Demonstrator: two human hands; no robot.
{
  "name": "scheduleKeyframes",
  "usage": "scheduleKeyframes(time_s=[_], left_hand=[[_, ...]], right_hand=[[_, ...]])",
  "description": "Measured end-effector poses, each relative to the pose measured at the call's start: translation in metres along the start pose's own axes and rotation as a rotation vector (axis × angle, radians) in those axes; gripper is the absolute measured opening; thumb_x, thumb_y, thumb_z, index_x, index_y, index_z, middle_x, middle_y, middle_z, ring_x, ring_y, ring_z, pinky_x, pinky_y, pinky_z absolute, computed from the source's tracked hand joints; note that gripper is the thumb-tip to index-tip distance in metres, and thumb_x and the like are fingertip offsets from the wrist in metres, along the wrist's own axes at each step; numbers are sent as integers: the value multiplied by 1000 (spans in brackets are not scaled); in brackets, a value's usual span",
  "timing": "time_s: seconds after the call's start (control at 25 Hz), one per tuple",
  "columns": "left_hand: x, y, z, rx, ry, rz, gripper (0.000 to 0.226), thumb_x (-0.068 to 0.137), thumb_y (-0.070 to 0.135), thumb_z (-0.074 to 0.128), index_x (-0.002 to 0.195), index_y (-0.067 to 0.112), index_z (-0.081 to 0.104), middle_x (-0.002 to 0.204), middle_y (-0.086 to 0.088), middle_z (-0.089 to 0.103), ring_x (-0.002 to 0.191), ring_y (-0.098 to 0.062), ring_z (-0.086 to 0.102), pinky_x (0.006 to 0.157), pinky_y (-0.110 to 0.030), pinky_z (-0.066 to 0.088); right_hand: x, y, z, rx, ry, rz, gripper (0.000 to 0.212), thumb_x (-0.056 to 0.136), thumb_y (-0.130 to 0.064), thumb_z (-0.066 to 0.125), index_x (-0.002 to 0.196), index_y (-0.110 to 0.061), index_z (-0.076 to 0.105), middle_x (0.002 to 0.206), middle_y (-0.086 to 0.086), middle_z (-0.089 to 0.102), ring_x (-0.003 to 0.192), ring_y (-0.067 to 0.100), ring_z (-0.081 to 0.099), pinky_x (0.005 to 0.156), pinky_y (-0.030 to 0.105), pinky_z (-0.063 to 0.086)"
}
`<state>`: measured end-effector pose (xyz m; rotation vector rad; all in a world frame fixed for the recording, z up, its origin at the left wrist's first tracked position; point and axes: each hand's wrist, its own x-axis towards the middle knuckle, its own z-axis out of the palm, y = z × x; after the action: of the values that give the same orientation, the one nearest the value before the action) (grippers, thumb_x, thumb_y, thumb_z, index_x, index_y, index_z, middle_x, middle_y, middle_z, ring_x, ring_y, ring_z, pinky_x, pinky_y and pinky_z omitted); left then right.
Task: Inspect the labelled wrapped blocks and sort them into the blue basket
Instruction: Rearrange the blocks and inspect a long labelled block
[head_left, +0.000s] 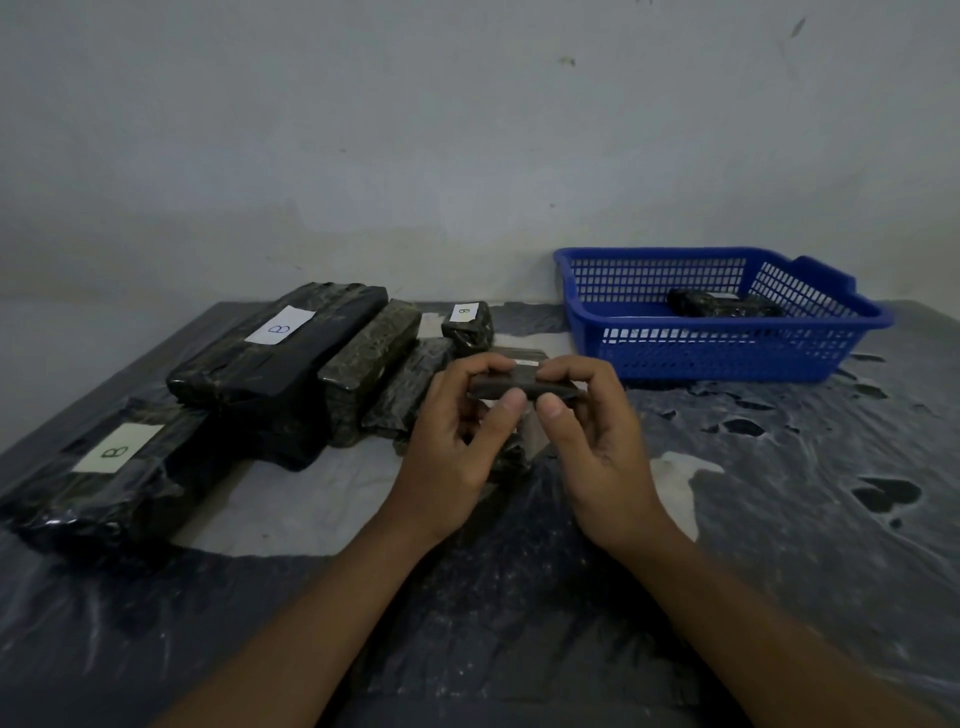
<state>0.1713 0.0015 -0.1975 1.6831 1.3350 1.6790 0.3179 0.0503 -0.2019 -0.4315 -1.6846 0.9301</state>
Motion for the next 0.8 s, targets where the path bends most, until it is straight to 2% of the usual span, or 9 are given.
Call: scheduleKeyframes(time_s=[0.08,0.2,0.36,0.44,0.6,0.64,0.72,0.76,0.8], left_hand=[[0,0,2,24,23,-6,40,93,52,57,124,26,60,121,-9,62,111,-23,64,97,-49,53],[-2,0,3,19,21,-9,38,93,50,57,121,25,61,120,-8,63,113,-23,64,99,-47,53],[-2,-2,1,31,29,10,36,94,47,58,121,24,62,118,-5,64,112,-24,64,98,-44,54],[-3,-4,1,43,13,12,36,92,48,60,121,26,62,120,-6,61,110,-21,65,97,-40,55],[-6,-3,0,238,-64,89,39,88,52,66,121,32,63,119,2,52,108,-6,60,93,-17,49],[-6,-3,-1,294,-113,133,40,87,51,70,122,33,63,117,4,49,108,-4,58,92,-14,47],[-7,-3,-2,397,-237,225,44,85,50,77,125,37,63,114,7,46,108,-6,55,92,-16,47],[-7,-3,-4,427,-300,256,48,84,51,78,128,39,63,115,7,45,109,-8,54,93,-19,48],[-6,-2,-6,438,-353,273,51,85,52,77,132,39,61,118,7,47,113,-9,53,96,-22,47]], right_hand=[[1,1,0,-14,10,-1,24,96,-42,59,114,-25,59,109,8,60,86,15,60,76,23,50],[1,0,0,-29,30,10,21,94,-42,62,108,-26,61,107,6,62,82,10,61,73,20,49],[2,2,-1,-20,33,34,23,91,-41,63,102,-21,62,110,11,62,99,21,67,83,27,55],[4,1,-2,112,32,186,30,91,-44,62,99,-15,63,111,17,64,105,27,68,88,36,59],[15,-12,-10,370,129,673,35,100,-42,60,117,-11,62,114,13,71,100,26,74,76,35,64],[16,-12,-15,375,123,737,35,100,-43,58,112,-12,69,107,11,76,95,25,76,75,36,64],[17,-14,-20,389,48,799,40,100,-44,56,90,-15,82,91,8,81,86,21,79,80,40,62],[17,-12,-20,377,21,816,41,98,-47,62,100,-12,83,101,11,80,93,23,78,88,42,60],[17,-6,-21,349,4,831,55,91,-52,72,124,-7,73,119,16,75,105,26,76,95,45,59]])
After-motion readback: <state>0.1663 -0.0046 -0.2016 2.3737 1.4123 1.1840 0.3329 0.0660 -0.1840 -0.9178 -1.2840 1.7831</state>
